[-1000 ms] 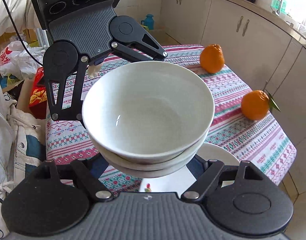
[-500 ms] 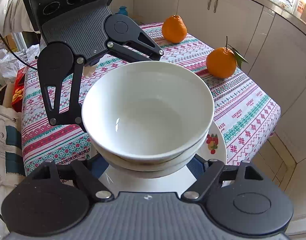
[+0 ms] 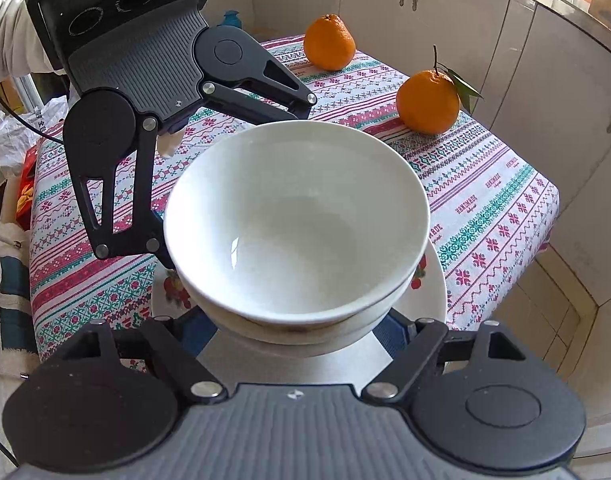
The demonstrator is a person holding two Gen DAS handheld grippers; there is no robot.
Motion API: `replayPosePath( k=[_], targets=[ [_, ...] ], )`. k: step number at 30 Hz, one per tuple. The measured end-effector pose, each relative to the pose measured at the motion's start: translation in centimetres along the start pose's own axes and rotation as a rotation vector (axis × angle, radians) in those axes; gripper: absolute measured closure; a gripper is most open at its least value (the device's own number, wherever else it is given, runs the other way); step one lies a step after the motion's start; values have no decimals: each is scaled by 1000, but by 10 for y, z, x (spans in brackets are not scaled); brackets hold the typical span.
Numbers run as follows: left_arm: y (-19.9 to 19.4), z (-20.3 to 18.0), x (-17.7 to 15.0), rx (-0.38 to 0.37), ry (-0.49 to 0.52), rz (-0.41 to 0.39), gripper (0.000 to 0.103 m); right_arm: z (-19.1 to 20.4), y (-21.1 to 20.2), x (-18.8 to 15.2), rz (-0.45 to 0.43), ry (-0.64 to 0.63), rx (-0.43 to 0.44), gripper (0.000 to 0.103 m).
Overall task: Organize plates and bowls
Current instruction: 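Lift the bowl stack with both tools and carry it over the plate stack, then lower the bowl stack onto the plates and open both tools, then withdraw both tools from the stacked dishes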
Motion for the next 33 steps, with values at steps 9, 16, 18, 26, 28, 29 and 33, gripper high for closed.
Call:
replayPosePath(
  k=[9,16,18,26,28,29,33],
  targets=[
    [-2,-3,-4,28,10,-16,18,-2,1,-2,-8,18,4,15],
    [-20,-16,-19,121,11,-66,5,11,-11,-2,3,37,-34,4],
    [-34,-21,-27,175,-21,-115,5,18,-20,-2,4,57,-87,1],
    [-99,-58,-59,363,-282,-356,1,61,-50,6,65,351,-407,0],
    [-112,-68,-65,392,-353,-394,1,73,-54,9,79,446,-489,0],
    [-117,-71,-65,408,-395,-405,1,80,-56,10,88,498,-539,0],
    [-129,-81,-68,545,-566,-397,1,109,-62,16,67,644,-693,0]
  ],
)
Point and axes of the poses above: each gripper's, at about its wrist camera, not at the fingertips, and y roughly the way its jaws point, z to its left, x to its top, the point moved 1 cm from there along y, roughly the way its jaws point, and after that the axes turned 15 degrees about -y, right-handed, at the moved point
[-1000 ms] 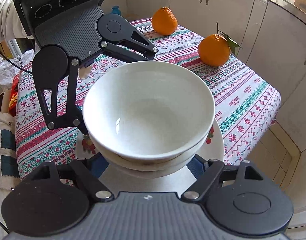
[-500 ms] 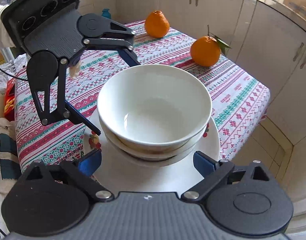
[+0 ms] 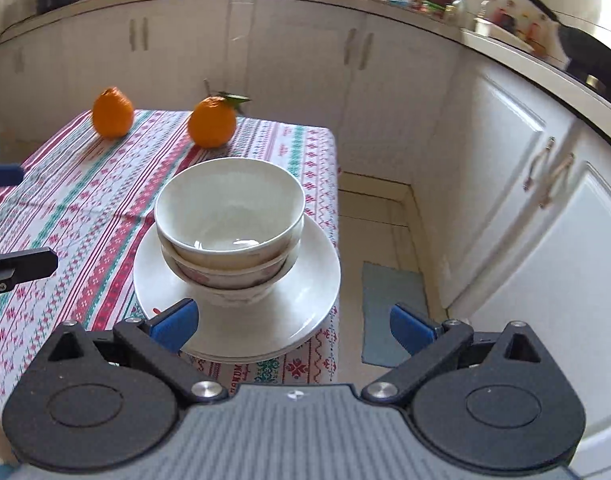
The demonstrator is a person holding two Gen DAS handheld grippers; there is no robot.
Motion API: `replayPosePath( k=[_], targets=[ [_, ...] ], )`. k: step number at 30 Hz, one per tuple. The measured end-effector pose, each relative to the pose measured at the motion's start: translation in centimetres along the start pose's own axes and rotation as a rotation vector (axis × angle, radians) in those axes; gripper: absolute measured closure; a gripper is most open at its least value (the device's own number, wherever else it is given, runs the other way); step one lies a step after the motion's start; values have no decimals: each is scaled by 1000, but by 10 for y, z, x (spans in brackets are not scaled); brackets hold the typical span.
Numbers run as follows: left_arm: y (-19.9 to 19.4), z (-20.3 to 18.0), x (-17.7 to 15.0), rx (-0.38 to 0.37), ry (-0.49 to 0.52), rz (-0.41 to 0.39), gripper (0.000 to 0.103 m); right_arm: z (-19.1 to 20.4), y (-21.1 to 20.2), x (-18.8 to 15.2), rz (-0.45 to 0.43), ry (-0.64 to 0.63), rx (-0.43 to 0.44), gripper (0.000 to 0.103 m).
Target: Organize plates and bowls
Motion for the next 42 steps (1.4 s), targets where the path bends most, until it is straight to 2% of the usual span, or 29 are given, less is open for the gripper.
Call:
replayPosePath(
  k=[1,3,9,18,42],
  targets=[
    [-3,-1,0,55,-19,1,1,4,-5,-1,-8,23,-27,0],
    [-12,-1,-1,119,-58,-15,1,11,-19,-3,-39,80,-72,0],
    [-36,-2,3,194,-111,-27,1,26,-52,3,-127,164,-120,0],
    [-46,8,5,238,-217,-43,1,44,-63,9,-152,148,-139,0],
    [-45,4,5,247,-227,-34,1,47,-67,9,-160,153,-140,0]
  ],
)
Point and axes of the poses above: each gripper's, at about its wrist camera, not at the fingertips, and y roughly the way its jaws point, z to its left, x to its top, the point moved 1 cm from there along y, roughly the way its jaws point, and after that the axes turned 15 degrees about -y, right-handed, at the moved point
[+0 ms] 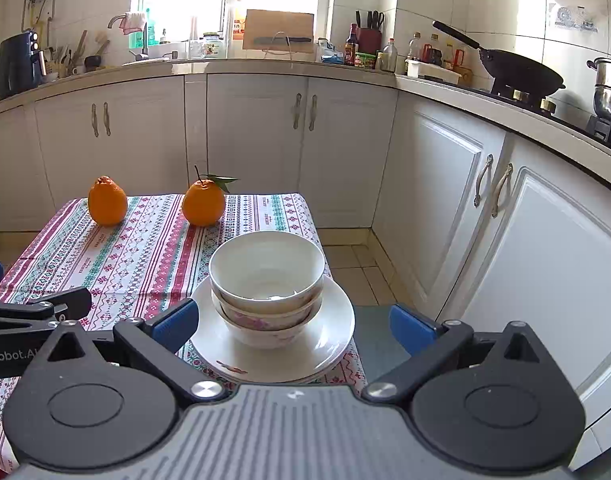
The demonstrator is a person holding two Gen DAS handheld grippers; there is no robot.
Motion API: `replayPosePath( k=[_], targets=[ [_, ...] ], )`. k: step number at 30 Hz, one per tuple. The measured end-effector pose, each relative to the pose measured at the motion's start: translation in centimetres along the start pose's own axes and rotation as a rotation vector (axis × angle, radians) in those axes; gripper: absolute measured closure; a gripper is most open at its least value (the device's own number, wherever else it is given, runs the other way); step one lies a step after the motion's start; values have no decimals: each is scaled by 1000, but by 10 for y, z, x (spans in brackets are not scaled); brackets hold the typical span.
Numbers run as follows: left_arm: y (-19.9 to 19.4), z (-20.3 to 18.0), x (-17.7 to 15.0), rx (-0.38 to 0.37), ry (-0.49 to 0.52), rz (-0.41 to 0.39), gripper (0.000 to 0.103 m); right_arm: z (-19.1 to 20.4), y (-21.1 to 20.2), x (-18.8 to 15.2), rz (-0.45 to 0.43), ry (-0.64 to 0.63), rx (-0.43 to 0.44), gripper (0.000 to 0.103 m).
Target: Organize plates and bowls
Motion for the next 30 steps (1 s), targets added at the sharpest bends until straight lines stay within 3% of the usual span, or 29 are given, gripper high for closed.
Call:
replayPosePath(
  k=[30],
  targets=[
    [-2,2,1,-3,-11,4,1,1,-3,1,-4,-9,-18,0]
  ],
)
Point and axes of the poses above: each gripper's, at about its wrist camera, not at the fingertips, and y roughly the way its jaws point, z to its left, x to its top, the point moved 1 cm from there along y, roughly the way its jaws point, and after that the axes turned 15 degrees about -y, right-handed, at the moved point
